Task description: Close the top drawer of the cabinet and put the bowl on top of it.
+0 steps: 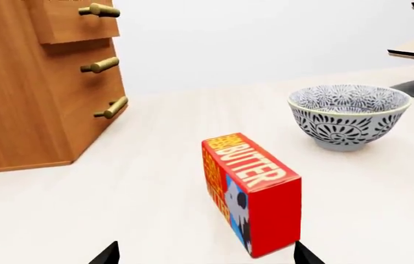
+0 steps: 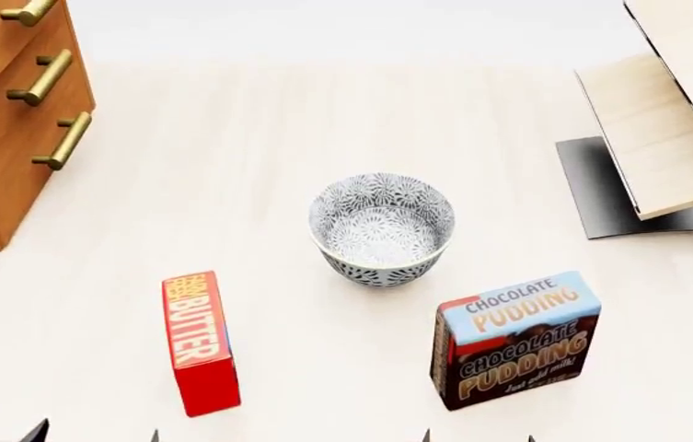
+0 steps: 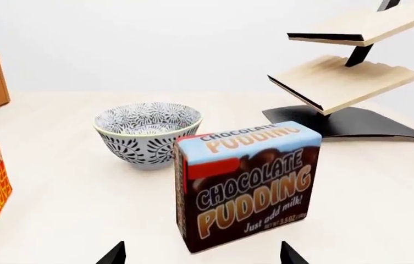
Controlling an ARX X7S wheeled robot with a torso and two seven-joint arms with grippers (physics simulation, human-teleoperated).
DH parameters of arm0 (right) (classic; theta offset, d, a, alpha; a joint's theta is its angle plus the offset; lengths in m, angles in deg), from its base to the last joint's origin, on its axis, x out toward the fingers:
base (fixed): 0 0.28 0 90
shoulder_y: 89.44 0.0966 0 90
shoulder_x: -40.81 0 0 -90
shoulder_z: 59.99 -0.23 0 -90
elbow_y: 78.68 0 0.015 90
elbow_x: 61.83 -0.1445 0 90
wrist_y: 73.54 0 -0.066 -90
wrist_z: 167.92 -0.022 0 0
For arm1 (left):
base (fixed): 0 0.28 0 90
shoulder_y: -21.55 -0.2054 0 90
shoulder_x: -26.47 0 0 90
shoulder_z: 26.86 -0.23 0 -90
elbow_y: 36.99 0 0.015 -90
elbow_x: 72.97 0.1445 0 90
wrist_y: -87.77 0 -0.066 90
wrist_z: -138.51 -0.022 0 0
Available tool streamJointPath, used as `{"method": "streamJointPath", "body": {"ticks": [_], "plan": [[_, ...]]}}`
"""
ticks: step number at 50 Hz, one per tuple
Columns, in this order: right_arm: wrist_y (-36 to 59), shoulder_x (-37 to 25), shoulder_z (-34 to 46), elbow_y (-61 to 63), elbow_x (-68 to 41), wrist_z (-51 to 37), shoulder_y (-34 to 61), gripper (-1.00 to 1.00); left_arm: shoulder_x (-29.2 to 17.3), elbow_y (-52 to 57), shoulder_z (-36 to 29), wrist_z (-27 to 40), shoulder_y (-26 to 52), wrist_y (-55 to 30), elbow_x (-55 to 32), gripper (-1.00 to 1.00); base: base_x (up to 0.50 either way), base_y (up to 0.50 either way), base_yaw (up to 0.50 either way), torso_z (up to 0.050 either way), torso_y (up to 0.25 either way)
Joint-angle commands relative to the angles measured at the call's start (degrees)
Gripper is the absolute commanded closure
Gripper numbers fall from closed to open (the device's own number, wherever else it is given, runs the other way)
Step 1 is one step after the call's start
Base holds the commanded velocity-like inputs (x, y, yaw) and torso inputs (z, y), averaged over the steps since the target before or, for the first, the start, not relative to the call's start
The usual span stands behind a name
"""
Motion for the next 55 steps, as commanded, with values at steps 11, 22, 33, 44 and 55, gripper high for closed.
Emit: {"method": "streamJointPath", "body": {"ticks": [11,22,33,44,55], "plan": [[0.06,-0.43,0.18,1.66,-1.41,1.24,-0.24,-1.00,0.15,0.22,0.57,-0.91,-0.38,1.61,-2.30,-1.00,0.00,0.00,0.00,0.050,0.058],[17.16,-4.30,0.05,16.75,-7.71,1.83,0.35,-1.00,-2.04,13.13,-0.37,-0.98,2.30,-18.20,-2.40,-1.00,0.00,0.00,0.00,0.004,0.003],[55.39,-11.55,-8.68,43.71,-23.30,-4.71,14.78,-1.00,-5.45,38.86,3.77,-3.29,18.94,-59.00,-10.44,-1.00,0.00,0.00,0.00,0.000,0.000],[84.44,-14.27,-26.44,52.71,-45.55,-7.30,34.15,-1.00,-9.22,47.93,11.00,-6.43,33.35,-79.94,-15.65,-1.00,0.00,0.00,0.00,0.000,0.000],[87.19,-26.59,-44.52,53.99,-82.70,-26.29,33.30,-1.00,-18.80,52.40,26.93,5.07,35.98,-87.33,-42.81,-1.00,0.00,0.00,0.00,0.000,0.000]]}}
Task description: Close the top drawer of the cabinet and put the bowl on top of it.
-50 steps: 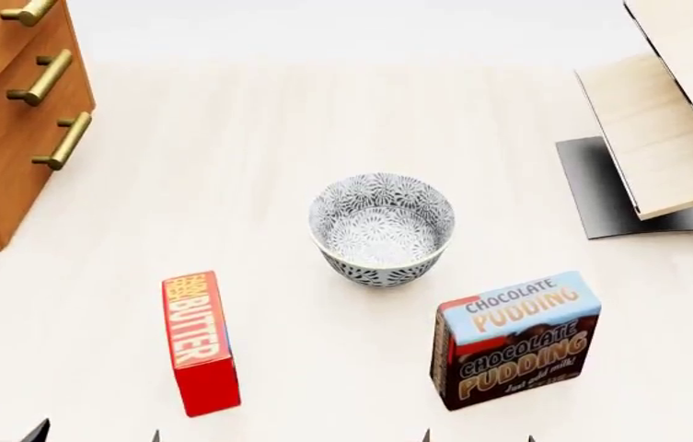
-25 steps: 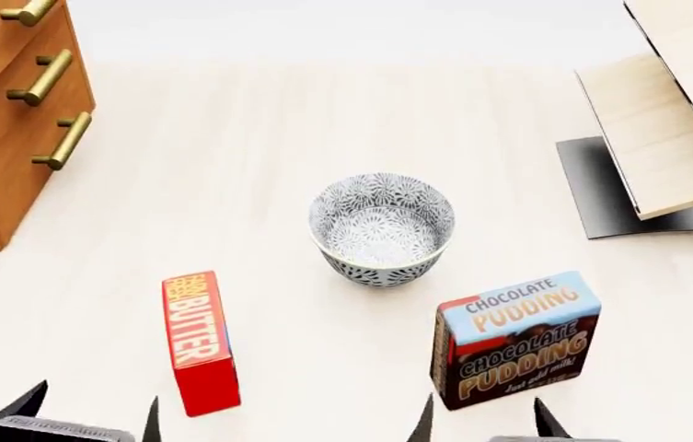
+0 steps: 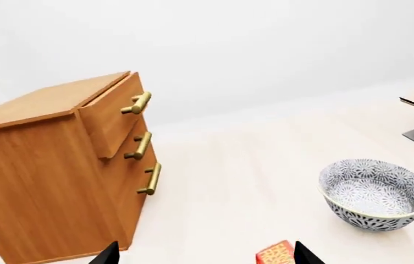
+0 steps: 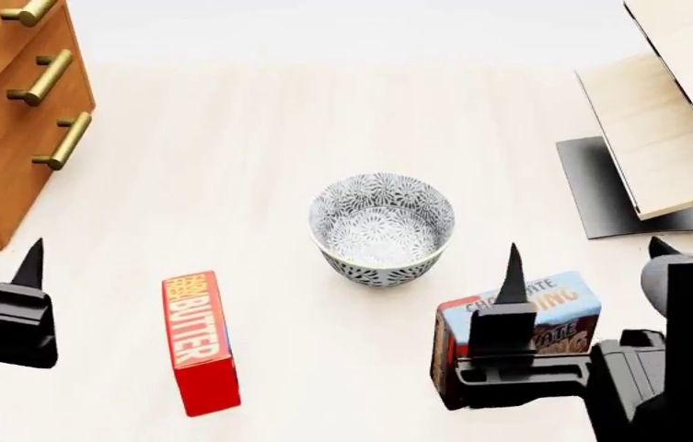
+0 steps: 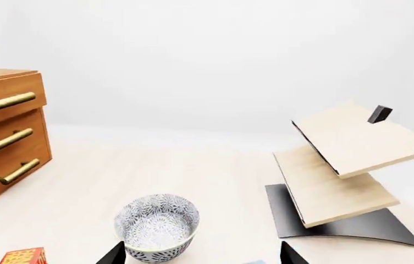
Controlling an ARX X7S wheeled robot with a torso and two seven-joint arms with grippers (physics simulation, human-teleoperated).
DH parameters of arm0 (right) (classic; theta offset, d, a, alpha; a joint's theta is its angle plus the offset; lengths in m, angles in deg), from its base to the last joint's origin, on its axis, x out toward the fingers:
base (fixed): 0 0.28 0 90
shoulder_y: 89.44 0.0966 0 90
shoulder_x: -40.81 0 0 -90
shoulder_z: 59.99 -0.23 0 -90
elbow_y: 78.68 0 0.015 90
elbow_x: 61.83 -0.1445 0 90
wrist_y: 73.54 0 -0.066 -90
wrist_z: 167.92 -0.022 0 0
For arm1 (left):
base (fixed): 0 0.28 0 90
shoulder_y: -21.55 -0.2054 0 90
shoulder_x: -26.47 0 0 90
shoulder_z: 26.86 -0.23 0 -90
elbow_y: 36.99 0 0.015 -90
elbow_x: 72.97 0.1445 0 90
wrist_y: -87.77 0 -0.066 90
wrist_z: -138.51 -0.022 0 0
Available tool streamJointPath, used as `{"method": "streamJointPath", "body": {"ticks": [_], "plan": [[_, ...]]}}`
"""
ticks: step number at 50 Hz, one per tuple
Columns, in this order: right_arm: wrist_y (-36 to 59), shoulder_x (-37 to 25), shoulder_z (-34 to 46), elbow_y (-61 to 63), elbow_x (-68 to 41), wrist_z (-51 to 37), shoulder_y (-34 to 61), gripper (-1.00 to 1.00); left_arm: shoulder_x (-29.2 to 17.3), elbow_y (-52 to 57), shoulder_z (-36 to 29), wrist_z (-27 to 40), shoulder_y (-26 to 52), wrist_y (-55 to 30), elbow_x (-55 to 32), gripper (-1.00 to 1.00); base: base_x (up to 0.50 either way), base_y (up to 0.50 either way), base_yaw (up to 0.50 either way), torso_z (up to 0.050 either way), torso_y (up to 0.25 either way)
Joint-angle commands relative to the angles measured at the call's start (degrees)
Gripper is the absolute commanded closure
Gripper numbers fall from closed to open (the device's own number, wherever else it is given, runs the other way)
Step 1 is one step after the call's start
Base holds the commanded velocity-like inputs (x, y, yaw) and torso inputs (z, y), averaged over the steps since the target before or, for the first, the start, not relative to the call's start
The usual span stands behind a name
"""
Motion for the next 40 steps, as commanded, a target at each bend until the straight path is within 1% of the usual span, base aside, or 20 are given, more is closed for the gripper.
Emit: {"method": "streamJointPath", "body": {"ticks": [1,2,4,6,12,17,22,26,32,36,38,40], "plan": [[8.20,-9.37,-16.38,4.63,-31.83,-13.01,3.81,-1.00,-7.83,7.31,15.38,9.57,3.90,-10.46,-26.73,-1.00,0.00,0.00,0.00,0.000,0.000],[7.91,-9.55,-16.61,4.79,-32.00,-13.17,3.34,-1.00,-8.07,7.58,16.60,10.83,3.54,-10.36,-28.41,-1.00,0.00,0.00,0.00,0.000,0.000],[7.47,-8.81,-17.85,5.86,-29.74,-10.45,1.58,-1.00,-8.33,7.98,18.88,12.21,2.91,-10.24,-31.40,-1.00,0.00,0.00,0.00,0.000,0.000],[7.09,-8.05,-17.83,6.90,-25.29,-7.11,-0.03,-1.00,-9.15,8.51,19.03,13.60,2.24,-10.01,-32.74,-1.00,0.00,0.00,0.00,0.000,0.000],[5.69,-8.24,-17.20,7.52,-22.59,-5.38,-0.89,-1.00,-10.83,9.40,21.32,17.67,2.54,-9.67,-39.22,-1.00,0.00,0.00,0.00,0.000,0.000],[4.48,-8.53,-17.18,7.64,-20.24,-3.70,-2.33,-1.00,-11.63,9.17,21.18,17.81,0.42,-7.28,-39.19,-1.00,0.00,0.00,0.00,0.000,0.000],[4.00,-9.38,-17.89,8.18,-21.86,-4.71,-3.32,-1.00,-11.54,8.61,22.03,18.33,-0.95,-6.96,-40.38,-1.00,0.00,0.00,0.00,0.000,0.000],[3.64,-9.47,-16.86,8.60,-20.34,-4.21,-3.87,-1.00,-11.74,8.44,22.39,18.79,-2.38,-6.73,-40.93,-1.00,0.00,0.00,0.00,0.000,0.000],[2.03,-9.31,-16.44,9.39,-18.32,-2.57,-5.12,-1.00,-12.64,8.17,20.40,18.16,-6.13,-3.43,-38.26,-1.00,0.16,0.00,0.00,0.000,0.000],[1.77,-9.82,-16.16,9.55,-18.65,-2.95,-5.36,-1.00,-12.86,7.94,20.60,18.92,-5.27,-3.96,-39.53,-1.00,0.22,0.00,0.00,0.000,0.000],[1.77,-10.47,-16.40,8.83,-20.49,-4.25,-4.68,-1.00,-12.93,7.79,20.82,19.31,-4.75,-4.22,-40.36,-1.00,0.23,0.00,0.00,0.000,0.000],[1.40,-10.30,-16.01,8.90,-19.15,-3.61,-5.20,-1.00,-13.17,7.79,20.50,19.54,-4.91,-3.91,-40.29,-1.00,0.22,0.00,0.00,0.000,0.000]]}}
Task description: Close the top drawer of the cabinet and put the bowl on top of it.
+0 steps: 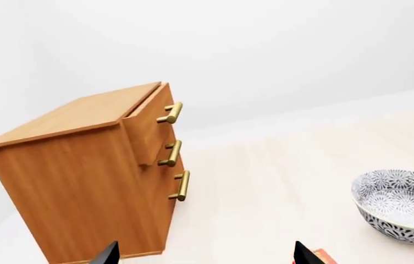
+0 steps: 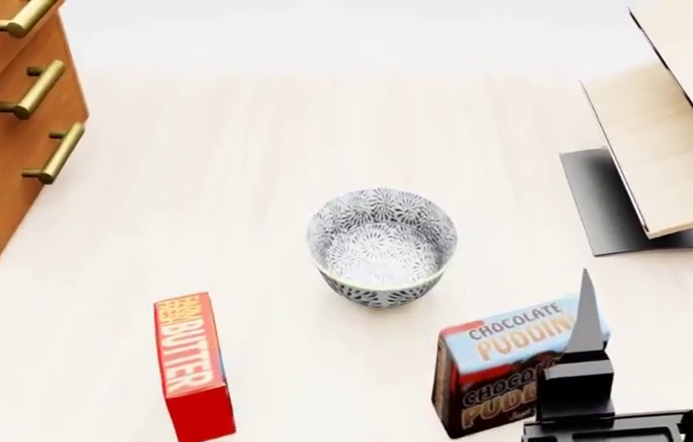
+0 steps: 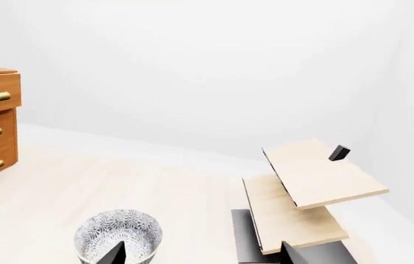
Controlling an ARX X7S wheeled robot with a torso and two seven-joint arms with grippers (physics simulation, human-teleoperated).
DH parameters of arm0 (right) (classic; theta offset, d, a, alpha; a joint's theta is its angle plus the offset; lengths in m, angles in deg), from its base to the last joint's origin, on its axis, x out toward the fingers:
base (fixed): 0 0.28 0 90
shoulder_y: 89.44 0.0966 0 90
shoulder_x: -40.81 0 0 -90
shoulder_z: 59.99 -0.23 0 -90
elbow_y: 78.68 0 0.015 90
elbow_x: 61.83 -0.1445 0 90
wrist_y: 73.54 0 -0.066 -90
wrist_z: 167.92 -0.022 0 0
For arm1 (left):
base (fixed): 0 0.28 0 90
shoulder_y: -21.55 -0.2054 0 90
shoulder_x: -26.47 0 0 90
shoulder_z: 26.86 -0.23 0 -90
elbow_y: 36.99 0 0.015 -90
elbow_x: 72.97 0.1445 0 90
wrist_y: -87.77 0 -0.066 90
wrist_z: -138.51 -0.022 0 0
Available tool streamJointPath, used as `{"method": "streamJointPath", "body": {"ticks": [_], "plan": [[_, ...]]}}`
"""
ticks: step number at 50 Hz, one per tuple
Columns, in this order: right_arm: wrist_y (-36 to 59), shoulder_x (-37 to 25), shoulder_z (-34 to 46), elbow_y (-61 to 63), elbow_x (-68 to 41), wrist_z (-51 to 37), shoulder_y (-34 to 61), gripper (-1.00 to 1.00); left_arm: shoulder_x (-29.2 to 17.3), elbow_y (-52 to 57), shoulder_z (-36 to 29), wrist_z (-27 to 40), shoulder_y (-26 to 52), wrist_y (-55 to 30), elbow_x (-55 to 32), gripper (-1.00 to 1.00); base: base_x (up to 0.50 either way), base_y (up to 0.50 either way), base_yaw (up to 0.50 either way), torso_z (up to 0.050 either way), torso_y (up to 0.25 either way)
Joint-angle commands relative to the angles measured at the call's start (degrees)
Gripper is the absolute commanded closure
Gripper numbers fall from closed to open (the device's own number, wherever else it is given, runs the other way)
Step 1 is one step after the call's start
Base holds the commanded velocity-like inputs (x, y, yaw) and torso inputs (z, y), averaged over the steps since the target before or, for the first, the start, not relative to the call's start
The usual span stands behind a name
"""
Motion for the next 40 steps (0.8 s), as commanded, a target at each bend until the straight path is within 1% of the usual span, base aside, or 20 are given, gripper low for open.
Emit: {"method": "streamJointPath", "body": {"ticks": [1,13,21,22,28,31,40], "plan": [[-2.51,-0.35,-0.19,0.50,0.25,2.35,-1.47,-1.00,-0.47,-0.07,0.71,-0.11,-1.68,2.08,-1.78,-1.00,0.23,0.00,0.00,0.000,0.000],[-3.51,-1.36,0.50,0.57,-1.23,0.87,-1.70,-1.00,-1.50,-0.28,1.59,0.66,-2.74,3.25,-3.46,-1.00,0.22,0.00,0.00,0.000,0.000],[-4.03,-2.67,0.88,-0.07,-4.81,-2.11,-0.56,-1.00,-2.25,-0.33,2.32,0.92,-3.69,4.16,-4.37,-1.00,0.22,0.00,0.00,0.000,0.000],[-4.12,-2.46,0.98,0.28,-3.94,-1.60,-0.97,-1.00,-2.32,-0.40,2.55,1.09,-3.59,4.04,-4.80,-1.00,0.23,0.00,0.00,0.000,0.000],[-4.58,-3.54,1.86,-0.26,-6.86,-4.10,0.16,-1.00,-2.53,-0.37,3.76,3.55,-1.59,2.10,-8.96,-1.00,0.22,0.00,0.00,0.000,0.000],[-4.89,-3.32,1.70,-0.03,-5.51,-2.91,-0.54,-1.00,-2.72,-0.52,3.76,3.87,-1.62,2.25,-9.28,-1.00,0.22,0.00,0.00,0.000,0.000],[-5.74,-4.79,1.90,-0.58,-8.33,-5.14,0.07,-1.00,-3.21,-0.69,3.63,5.04,-1.61,2.44,-10.80,-1.00,0.24,0.00,0.00,0.000,0.000]]}}
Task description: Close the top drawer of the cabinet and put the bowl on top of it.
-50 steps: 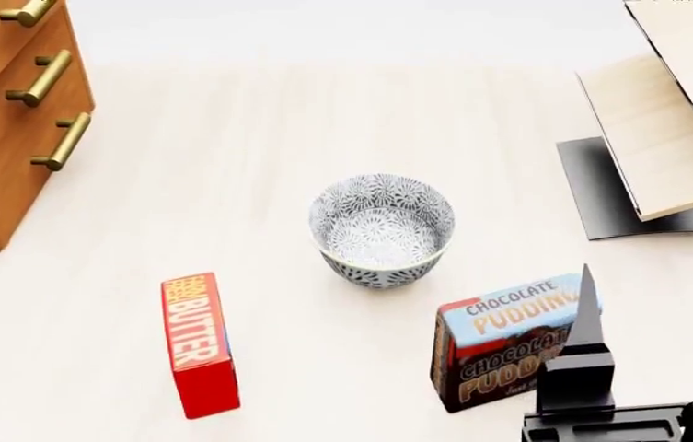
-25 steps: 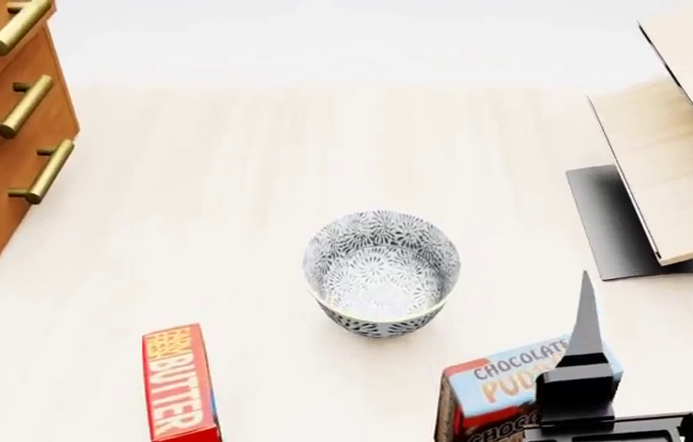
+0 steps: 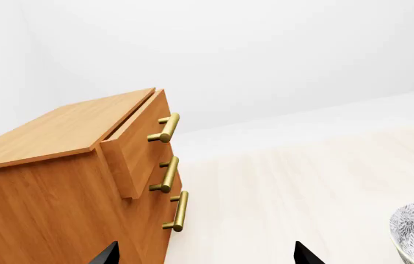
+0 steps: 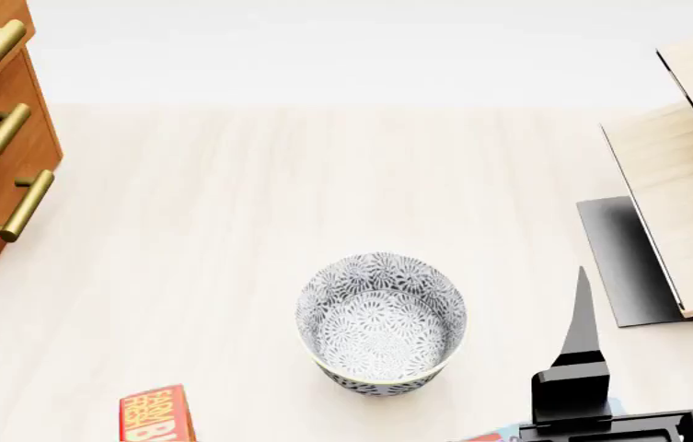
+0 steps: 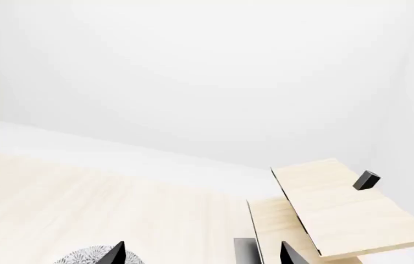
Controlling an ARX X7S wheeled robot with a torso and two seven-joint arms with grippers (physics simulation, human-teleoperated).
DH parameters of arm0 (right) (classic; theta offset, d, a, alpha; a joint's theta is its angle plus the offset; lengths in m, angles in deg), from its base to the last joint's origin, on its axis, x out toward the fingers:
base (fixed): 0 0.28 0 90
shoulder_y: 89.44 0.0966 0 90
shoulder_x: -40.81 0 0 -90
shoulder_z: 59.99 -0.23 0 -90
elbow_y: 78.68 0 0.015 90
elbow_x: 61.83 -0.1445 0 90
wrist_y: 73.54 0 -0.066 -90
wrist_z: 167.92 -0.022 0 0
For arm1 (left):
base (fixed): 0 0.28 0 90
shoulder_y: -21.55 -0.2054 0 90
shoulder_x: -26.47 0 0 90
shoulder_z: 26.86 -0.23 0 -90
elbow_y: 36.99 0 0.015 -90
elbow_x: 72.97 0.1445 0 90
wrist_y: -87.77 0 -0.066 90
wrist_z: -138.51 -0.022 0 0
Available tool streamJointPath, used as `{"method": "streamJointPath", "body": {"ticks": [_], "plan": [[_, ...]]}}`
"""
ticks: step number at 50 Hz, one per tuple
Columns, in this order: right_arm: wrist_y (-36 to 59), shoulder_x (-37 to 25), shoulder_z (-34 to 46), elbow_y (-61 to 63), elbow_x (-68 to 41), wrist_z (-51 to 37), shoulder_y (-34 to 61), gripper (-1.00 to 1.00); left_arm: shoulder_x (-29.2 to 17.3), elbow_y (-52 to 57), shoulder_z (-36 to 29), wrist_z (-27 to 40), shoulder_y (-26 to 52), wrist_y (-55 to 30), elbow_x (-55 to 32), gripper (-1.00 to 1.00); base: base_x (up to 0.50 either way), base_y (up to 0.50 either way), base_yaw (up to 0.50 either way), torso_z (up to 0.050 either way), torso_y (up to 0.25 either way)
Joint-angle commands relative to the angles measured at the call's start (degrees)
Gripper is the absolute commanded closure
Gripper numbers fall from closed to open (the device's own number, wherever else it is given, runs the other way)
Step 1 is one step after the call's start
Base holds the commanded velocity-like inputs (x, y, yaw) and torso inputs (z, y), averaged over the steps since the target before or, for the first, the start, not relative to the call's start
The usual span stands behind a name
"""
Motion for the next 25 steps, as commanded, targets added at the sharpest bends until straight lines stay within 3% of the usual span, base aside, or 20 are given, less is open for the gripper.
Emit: {"method": "streamJointPath", "body": {"ticks": [1,25], "plan": [[-2.25,-0.90,-0.18,-0.20,-2.91,0.09,0.20,-1.00,0.07,-0.04,1.33,0.31,0.11,0.64,-3.12,-1.00,0.27,0.00,0.00,0.000,0.000],[-3.90,-2.05,-0.46,0.12,-3.18,-0.20,-1.30,-1.00,-1.26,-0.35,-0.37,1.81,-0.56,2.52,-4.83,-1.00,0.28,0.00,0.00,0.000,0.001]]}}
